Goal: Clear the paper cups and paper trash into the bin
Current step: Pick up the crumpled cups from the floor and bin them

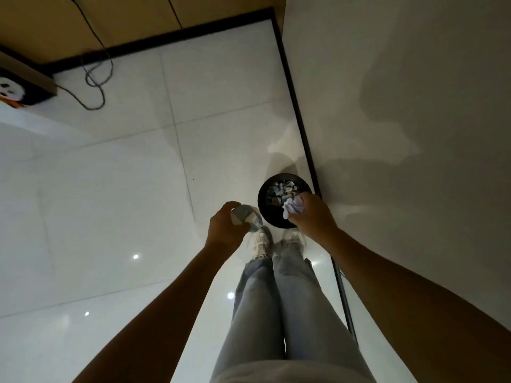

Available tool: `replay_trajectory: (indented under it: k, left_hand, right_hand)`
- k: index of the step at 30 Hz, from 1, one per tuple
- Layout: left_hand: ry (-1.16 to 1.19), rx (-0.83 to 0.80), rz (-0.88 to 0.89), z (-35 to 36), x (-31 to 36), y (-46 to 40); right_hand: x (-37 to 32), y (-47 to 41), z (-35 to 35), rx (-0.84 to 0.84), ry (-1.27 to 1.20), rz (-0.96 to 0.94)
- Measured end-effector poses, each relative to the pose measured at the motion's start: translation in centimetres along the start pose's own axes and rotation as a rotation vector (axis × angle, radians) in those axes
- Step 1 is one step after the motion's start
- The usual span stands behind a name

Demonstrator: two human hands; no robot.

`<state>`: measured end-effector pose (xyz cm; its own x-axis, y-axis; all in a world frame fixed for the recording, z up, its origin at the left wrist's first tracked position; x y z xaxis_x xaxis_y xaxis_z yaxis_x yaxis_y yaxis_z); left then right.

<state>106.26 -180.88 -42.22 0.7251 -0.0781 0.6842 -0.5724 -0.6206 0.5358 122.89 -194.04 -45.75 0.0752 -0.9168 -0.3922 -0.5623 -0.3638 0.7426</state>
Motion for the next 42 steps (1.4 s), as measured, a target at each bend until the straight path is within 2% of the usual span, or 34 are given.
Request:
replay_trajectory:
  k: [6,10,19,25,30,35,38,42]
  left_hand:
    - [0.007,-0.036,-0.088,3.9,-2.9,-2.3]
    - [0.002,-0.074,-0.089,6.6,-3.1,-3.1]
    - [0.010,-0.206,-0.097,13.0,-0.6,-7.4]
    - [-0.069,-0.231,-0.031,10.6,-0.2,-5.9]
    - [-0.135,-0.147,0.001,4.0,0.0,-1.4]
    - [-0.263,-0.077,-0.014,-2.8,0.2,5.6]
    - [-0.297,0.053,-0.048,-7.2,-0.1,11.3]
    - [-0.286,0.272,-0.195,-11.6,-2.5,21.3]
  right_hand:
    - [2.8,-4.1,2.5,-0.064,0.056,0.147]
    - [4.6,-4.2,2.1,-0.064,0.002,0.198]
    - [4.9,-3.6,-0.9,-0.015,-0.037,0.179]
    - [3.9,-1.7,-2.1,-0.014,0.008,0.150]
    - [-1.1,2.3,-1.8,-0.047,0.153,0.001]
    - [-9.7,8.6,0.8,-0.112,0.446,-0.282]
    - [-14.6,14.4,3.4,-0.155,0.651,-0.505]
    - [-18.8,23.1,8.6,-0.249,0.921,-0.787]
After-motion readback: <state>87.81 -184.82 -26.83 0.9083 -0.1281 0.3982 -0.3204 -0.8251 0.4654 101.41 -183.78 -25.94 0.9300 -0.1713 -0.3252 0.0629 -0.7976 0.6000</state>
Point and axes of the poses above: each hand's wrist, its own y-axis away from the middle knuckle, its own z-axis out of the palm, x = y × z, the point moved 10 cm from there along -y, towards the middle knuckle, and after that the axes turned 13 degrees about z, right-handed, at the moved point
